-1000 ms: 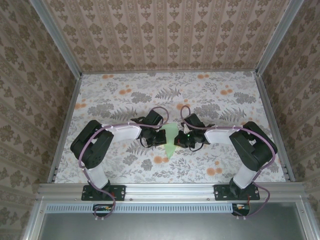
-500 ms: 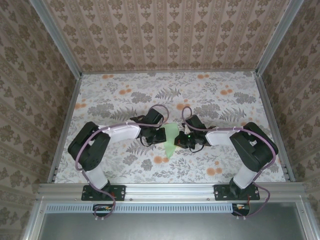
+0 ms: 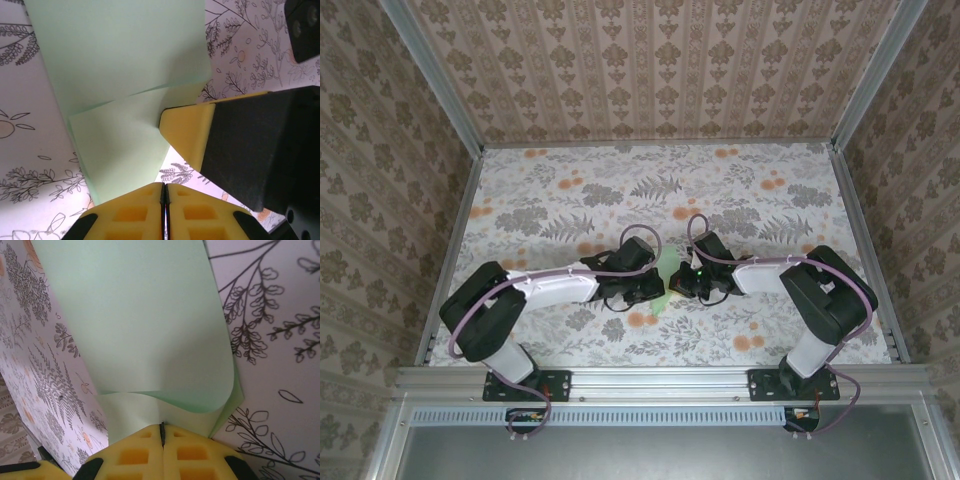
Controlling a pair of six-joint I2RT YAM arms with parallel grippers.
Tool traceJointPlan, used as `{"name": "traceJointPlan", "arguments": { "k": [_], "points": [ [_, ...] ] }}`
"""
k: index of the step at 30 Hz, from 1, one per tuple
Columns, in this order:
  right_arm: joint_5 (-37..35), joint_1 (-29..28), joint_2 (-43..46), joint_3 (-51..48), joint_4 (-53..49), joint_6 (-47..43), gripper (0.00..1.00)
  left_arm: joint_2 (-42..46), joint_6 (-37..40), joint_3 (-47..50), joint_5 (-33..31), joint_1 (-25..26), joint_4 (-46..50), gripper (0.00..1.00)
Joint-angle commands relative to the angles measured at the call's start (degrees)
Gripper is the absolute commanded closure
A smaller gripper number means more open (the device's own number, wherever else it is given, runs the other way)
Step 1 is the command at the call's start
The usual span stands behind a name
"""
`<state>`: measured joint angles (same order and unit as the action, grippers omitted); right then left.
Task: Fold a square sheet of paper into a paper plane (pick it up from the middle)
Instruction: Third fold the triangle at the center of the table.
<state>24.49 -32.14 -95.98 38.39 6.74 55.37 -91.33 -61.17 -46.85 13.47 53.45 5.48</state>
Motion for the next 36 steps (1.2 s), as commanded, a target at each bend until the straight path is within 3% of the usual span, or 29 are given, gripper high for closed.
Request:
{"name": "traceJointPlan", "arguments": {
  "k": [1,10,36],
  "points": [
    [-8.16,0.24,-3.16,-3.16,-7.43,1.17,0.99,-1.79,-2.53,1.04,1.14,0.42,-3.2,0.89],
    [-7.44,0.24,-3.95,-3.23,-7.18,1.3,0.99,-5.82,-3.04,0.55,5.31,0.75,-5.29,0.88],
    [-8.45,0.41,-6.78,-2.93,-8.92,1.99,0.99,-5.8,-3.52,1.78,3.34,2.1,2.25,0.89]
  ]
}}
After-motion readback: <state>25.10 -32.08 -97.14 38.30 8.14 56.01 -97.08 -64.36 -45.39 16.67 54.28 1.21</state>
